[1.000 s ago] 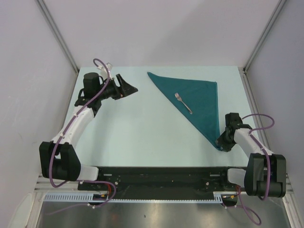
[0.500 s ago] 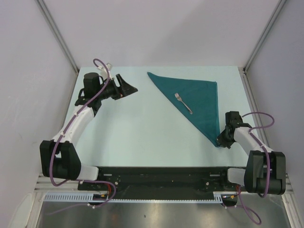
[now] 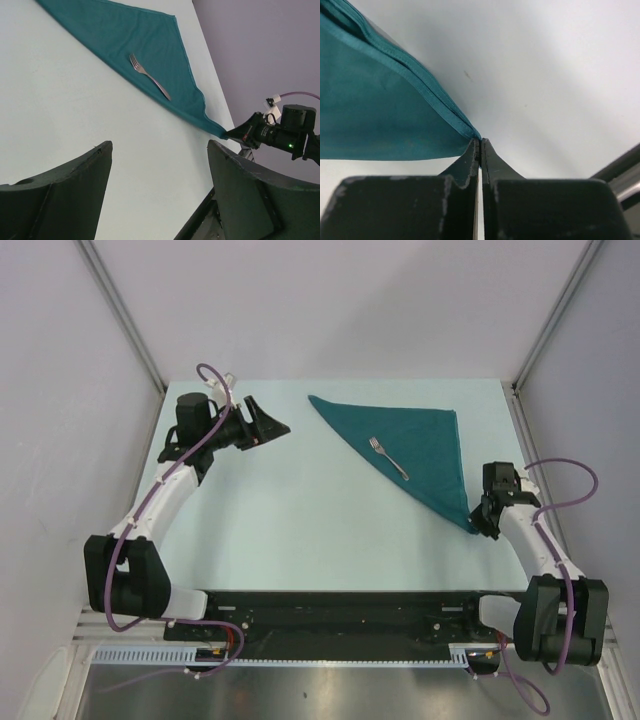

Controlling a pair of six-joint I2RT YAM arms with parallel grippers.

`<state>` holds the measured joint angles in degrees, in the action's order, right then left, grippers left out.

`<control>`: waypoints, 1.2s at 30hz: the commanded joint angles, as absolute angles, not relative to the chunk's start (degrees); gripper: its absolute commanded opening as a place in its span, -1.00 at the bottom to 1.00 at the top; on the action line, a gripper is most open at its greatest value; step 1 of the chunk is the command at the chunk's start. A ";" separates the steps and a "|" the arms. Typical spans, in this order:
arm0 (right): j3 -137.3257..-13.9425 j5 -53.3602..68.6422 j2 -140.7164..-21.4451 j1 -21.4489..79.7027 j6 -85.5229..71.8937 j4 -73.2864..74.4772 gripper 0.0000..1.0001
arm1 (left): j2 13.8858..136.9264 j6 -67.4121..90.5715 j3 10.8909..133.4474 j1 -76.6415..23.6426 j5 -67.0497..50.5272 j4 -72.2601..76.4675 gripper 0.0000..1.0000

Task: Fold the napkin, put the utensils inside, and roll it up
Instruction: Fold the napkin

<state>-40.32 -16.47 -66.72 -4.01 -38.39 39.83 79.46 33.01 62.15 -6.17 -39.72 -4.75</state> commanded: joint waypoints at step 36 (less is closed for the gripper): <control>-82.86 -15.30 -102.38 14.94 -33.13 20.30 -1.00 | 77.96 33.84 62.93 -5.71 -41.40 -2.46 0.63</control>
